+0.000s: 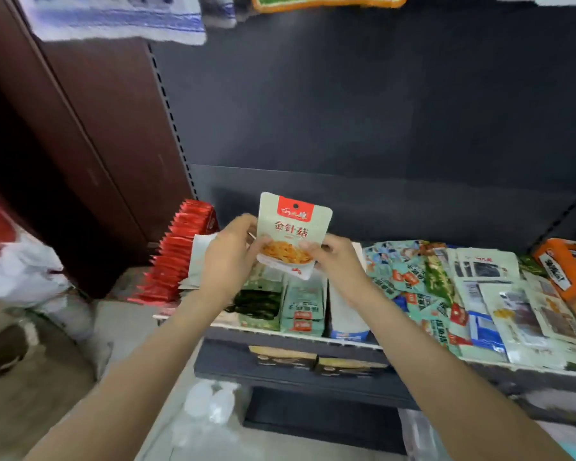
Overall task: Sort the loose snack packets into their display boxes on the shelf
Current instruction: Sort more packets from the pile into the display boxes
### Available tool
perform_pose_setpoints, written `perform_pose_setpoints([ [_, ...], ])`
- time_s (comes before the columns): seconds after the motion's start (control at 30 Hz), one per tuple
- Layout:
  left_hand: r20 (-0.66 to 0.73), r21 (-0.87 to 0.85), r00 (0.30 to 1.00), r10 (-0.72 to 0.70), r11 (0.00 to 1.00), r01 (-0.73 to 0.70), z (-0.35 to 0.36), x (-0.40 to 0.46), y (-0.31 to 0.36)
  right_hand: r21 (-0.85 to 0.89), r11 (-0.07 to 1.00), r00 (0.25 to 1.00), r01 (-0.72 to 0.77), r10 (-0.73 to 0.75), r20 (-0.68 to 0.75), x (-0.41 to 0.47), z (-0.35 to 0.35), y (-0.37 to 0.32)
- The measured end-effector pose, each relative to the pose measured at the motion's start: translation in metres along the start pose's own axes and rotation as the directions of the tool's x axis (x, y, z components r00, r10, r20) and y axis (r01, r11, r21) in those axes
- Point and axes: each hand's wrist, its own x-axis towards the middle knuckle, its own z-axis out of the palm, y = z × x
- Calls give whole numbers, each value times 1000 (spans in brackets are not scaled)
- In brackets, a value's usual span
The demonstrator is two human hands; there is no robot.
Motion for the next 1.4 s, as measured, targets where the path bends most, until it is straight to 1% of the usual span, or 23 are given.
perform_pose_setpoints([
  [0.1,-51,49,998,36,998,-33,-41,-5,-45,-32,998,998,58,-58,-3,5,55,-7],
  [0.2,-62,18,998,1,1000,0,-65,-9,-79,-112,991,997,78,-76,25,9,99,-9],
  [0.27,-21,-8,999,-31,1000,31,-71,-11,-100,-229,972,999,50,-45,29,13,120,-3],
  [0.33,18,1,998,-65,998,65,-73,-13,-115,-376,927,998,13,9,57,14,132,1],
  [0.4,36,-62,997,-70,995,72,-74,-16,-124,-491,871,994,24,30,101,14,138,5],
  [0.43,53,-97,997,-50,994,55,-75,-18,-126,-527,849,993,34,30,112,14,140,6],
  [0.47,77,-102,997,-12,995,20,-76,-19,-129,-555,831,993,35,33,111,14,141,6],
  [0.5,101,-61,994,45,997,-39,-77,-20,-132,-581,813,993,37,35,112,14,142,6],
  [0.57,137,73,977,166,981,-177,-78,-20,-140,-622,781,991,47,40,125,15,143,7],
  [0.63,158,151,956,247,951,-270,-80,-19,-145,-655,751,989,84,18,147,15,145,8],
  [0.7,161,206,932,325,912,-354,-81,-16,-148,-695,708,989,128,-37,145,15,145,9],
  [0.77,189,302,902,389,851,-430,-79,-11,-148,-739,655,987,158,-73,147,17,143,15],
  [0.8,234,360,886,400,811,-461,-76,-9,-149,-756,637,987,152,-51,155,18,142,18],
  [0.83,309,409,874,374,778,-477,-73,-7,-148,-763,634,986,130,-3,166,19,141,21],
  [0.87,378,442,865,329,757,-481,-70,-6,-147,-761,640,983,100,56,176,20,140,22],
  [0.9,434,451,857,276,757,-473,-66,-6,-147,-754,652,979,79,94,183,20,139,23],
  [0.97,506,426,847,163,806,-410,-60,-8,-143,-717,694,978,72,93,189,18,138,21],
  [1.0,507,417,852,132,827,-377,-56,-10,-140,-695,715,978,79,79,192,18,136,19],
  [1.07,478,384,870,119,863,-329,-51,-12,-132,-668,739,978,87,65,199,15,131,14],
  [1.2,399,264,906,139,929,-259,-39,-9,-106,-637,767,983,72,55,177,9,102,14],
  [1.3,364,97,920,144,977,-191,-15,-5,-68,-624,781,996,22,34,78,5,60,19],
  [1.4,333,-71,929,163,986,-148,20,-4,-13,-562,825,995,-62,10,-96,1,5,33],
])
